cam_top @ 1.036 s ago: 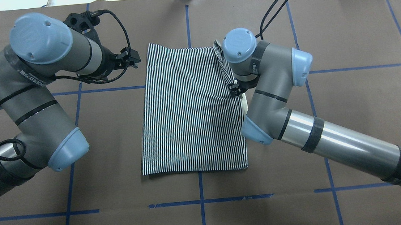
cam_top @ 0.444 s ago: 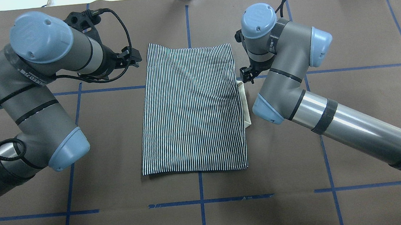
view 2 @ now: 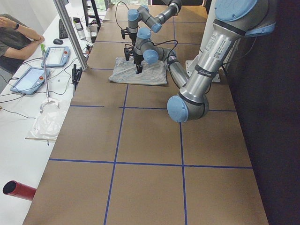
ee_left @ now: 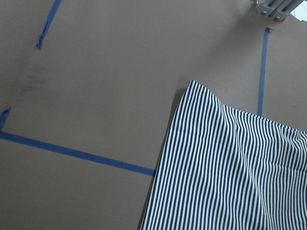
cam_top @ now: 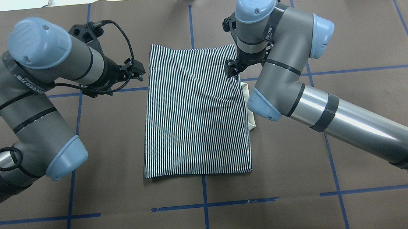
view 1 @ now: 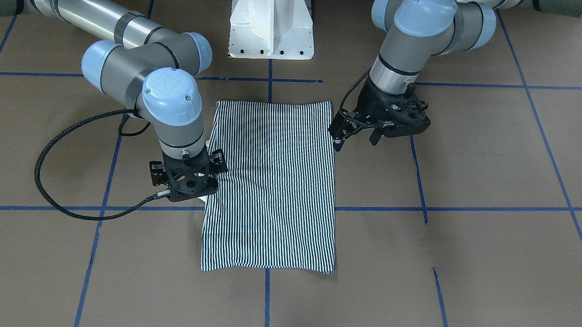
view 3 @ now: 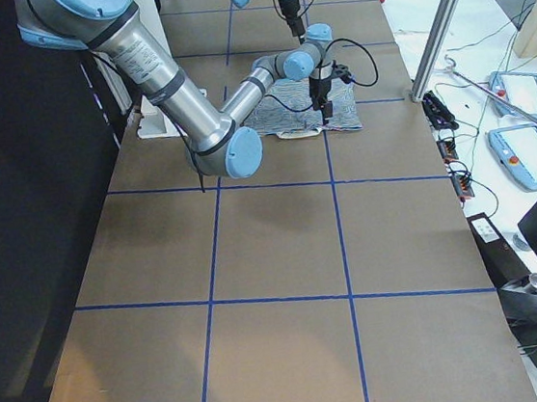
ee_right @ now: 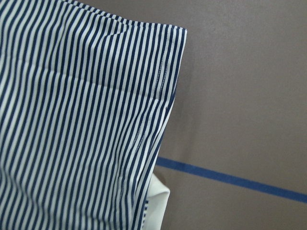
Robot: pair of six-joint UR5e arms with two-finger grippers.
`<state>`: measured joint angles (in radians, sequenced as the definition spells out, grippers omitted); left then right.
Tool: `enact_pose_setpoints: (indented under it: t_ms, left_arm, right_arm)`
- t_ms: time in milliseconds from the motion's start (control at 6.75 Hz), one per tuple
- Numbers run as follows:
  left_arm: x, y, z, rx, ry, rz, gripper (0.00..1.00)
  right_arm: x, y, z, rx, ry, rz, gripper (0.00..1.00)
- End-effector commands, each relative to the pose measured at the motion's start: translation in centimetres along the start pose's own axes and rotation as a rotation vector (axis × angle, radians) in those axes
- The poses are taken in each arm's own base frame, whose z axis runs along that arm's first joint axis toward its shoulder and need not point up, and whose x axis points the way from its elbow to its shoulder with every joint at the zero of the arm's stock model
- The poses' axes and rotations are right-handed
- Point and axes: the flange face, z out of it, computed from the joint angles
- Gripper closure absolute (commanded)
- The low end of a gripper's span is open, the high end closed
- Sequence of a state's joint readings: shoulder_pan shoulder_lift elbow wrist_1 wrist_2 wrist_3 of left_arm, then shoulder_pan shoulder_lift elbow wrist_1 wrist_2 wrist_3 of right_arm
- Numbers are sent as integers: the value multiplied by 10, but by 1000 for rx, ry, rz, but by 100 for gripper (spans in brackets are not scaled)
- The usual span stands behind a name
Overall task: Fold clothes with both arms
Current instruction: 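Move the right gripper to the shirt's far end while the left gripper lowers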
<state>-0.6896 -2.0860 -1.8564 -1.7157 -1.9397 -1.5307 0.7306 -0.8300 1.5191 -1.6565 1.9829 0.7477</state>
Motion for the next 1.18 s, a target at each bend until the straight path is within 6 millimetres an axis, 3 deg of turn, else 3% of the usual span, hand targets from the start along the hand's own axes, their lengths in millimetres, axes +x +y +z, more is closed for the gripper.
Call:
enact_pose_setpoints:
  t_ms: [0,148,444,740,1036]
  left_arm:
    - [3,99,37,-57,-36,-169,0]
    - [-1,141,59,-43,-107,-216,0]
    - [-22,199,96,-28,-203,-257,0]
    - [-30,205,106,-11,-241,-252,0]
    - [-32,192,111,13,-247,-256,2]
  right_arm:
    - [-11,58,-26,-34,-125,103,0]
    - [-20,79,-32,-41,-148,149,0]
    - [-31,89,-32,-49,-159,181,0]
    - [-31,89,-32,-48,-160,181,0]
    - [-33,89,-33,-45,-161,178,0]
